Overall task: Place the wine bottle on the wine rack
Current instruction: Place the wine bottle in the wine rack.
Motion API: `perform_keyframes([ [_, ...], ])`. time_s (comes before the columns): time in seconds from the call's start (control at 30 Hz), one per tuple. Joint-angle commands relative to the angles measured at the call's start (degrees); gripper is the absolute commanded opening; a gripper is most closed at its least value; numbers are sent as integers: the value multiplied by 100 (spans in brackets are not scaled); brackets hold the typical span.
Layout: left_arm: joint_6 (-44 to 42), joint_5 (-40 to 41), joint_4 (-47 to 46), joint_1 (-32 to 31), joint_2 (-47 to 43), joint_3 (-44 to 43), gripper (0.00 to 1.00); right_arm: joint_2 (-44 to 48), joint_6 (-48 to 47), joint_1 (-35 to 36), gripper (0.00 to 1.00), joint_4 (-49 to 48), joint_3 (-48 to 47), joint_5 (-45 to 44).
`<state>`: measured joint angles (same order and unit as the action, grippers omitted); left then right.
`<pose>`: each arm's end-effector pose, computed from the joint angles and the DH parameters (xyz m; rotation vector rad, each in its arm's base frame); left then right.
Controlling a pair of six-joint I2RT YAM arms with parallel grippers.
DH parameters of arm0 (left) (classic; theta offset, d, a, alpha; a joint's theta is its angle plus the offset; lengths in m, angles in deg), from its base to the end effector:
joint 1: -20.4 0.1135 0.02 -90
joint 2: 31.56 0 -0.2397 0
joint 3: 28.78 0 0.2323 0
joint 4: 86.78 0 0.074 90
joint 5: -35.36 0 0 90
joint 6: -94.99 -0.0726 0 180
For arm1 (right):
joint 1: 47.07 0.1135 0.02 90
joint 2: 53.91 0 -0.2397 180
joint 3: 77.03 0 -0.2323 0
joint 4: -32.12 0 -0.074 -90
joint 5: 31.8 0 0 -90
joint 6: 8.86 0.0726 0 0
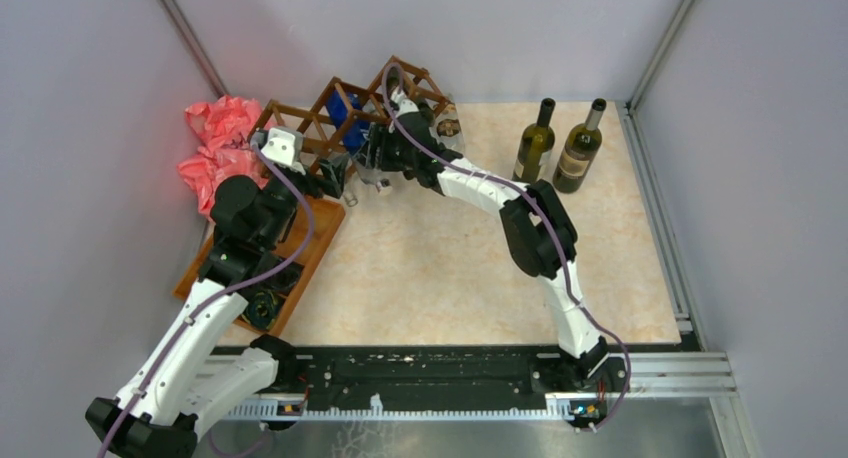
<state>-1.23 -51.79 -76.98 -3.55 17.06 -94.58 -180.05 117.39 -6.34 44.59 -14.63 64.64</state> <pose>0.2105 -0.0896 0.3808 0.3366 1.4060 -0.2179 0.3944 0.3504 0.2202 -0.1607 2.0637 0.9757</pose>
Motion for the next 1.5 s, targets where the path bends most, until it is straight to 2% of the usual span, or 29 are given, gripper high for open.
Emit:
perform_keyframes([
  [0.0, -80, 58, -221, 43, -86, 46, 99, 160, -340, 22, 21, -1365, -771, 99],
  [0.23, -104, 85, -221, 48, -84, 61, 99, 48, -705, -13, 57, -1240, -958, 210],
  [0.33, -99, 68, -233, 48, -119, 71, 99, 78, -779, -67, 68, -1049, -1106, 308],
  [0.53, -112, 93, -264, 48, -167, 83, 99, 359, -935, -192, 80, -715, -954, 648],
  [0.63, -117, 106, -273, 48, -194, 99, 99, 587, -1123, -226, 98, -512, -730, 916],
  [1.0, -102, 75, -356, 48, -265, 168, 99, 1826, -1797, -288, 98, -67, 444, 1492],
  [1.27, -130, 86, -440, 48, -256, 233, 99, 2234, -1826, -382, 98, 121, 829, 1623],
  [1.47, -110, 14, -459, 48, -235, 243, 99, 2679, -2279, -485, 98, 520, 1070, 1912],
])
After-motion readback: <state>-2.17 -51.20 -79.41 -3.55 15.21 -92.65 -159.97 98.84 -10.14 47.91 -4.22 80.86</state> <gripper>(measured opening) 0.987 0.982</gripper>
